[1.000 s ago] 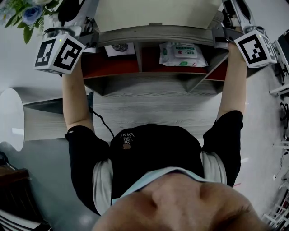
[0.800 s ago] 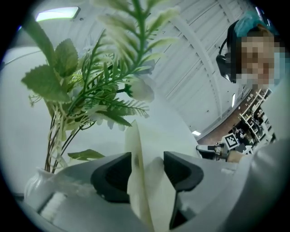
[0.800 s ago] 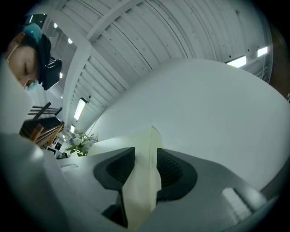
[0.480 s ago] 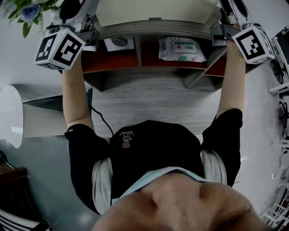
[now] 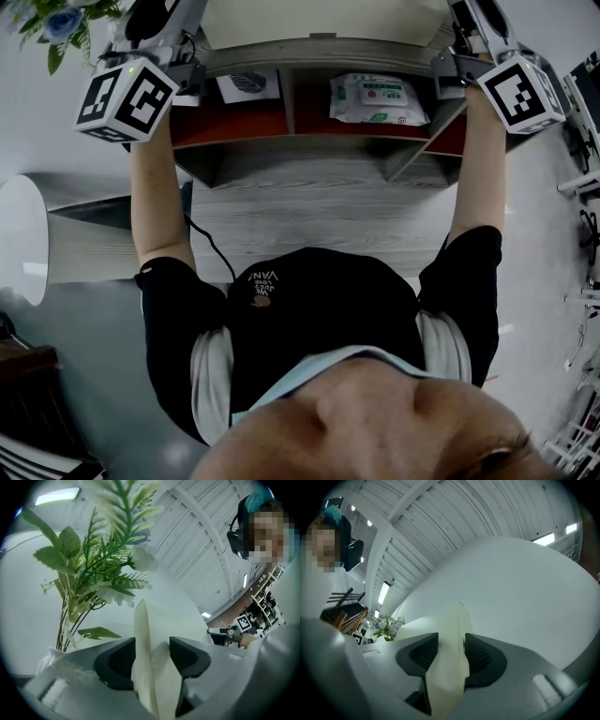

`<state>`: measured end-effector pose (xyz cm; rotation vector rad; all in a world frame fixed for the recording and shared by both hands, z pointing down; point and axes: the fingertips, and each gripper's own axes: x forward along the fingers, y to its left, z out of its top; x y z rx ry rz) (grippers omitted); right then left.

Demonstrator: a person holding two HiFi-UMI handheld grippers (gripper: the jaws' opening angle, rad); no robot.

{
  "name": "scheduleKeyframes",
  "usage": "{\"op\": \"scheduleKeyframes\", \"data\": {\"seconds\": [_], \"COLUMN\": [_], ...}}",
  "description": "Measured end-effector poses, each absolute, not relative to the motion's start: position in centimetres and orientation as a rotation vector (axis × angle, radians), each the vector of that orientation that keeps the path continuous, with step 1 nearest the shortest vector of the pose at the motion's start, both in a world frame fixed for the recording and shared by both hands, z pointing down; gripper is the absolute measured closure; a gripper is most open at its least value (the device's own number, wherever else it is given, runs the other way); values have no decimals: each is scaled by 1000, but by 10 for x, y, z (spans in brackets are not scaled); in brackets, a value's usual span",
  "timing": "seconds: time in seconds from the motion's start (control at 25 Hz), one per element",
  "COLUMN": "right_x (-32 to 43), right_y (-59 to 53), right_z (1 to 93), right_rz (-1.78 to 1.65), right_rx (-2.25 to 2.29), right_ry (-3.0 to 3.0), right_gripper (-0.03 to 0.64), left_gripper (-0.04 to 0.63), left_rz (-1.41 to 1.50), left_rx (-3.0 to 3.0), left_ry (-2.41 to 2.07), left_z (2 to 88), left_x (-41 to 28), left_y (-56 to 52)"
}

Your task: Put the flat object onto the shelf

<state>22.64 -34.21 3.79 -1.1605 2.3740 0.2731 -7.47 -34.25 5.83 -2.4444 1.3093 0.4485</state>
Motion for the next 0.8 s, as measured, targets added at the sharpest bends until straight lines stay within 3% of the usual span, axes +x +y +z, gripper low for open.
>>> {"op": "scheduleKeyframes", "data": {"seconds": [0.8], "right_x": [240], "right_y": [-316], "right_z": [48], "right_rz": [248], "right_rx": [-1214], "right_ry": [2330], "right_gripper": [420], "left_gripper": [376], "left_rz": [493], "left_rx": [-2479], "left_ry": [1323], "left_z": [74], "left_x": [-89], "left_y": [-318]}}
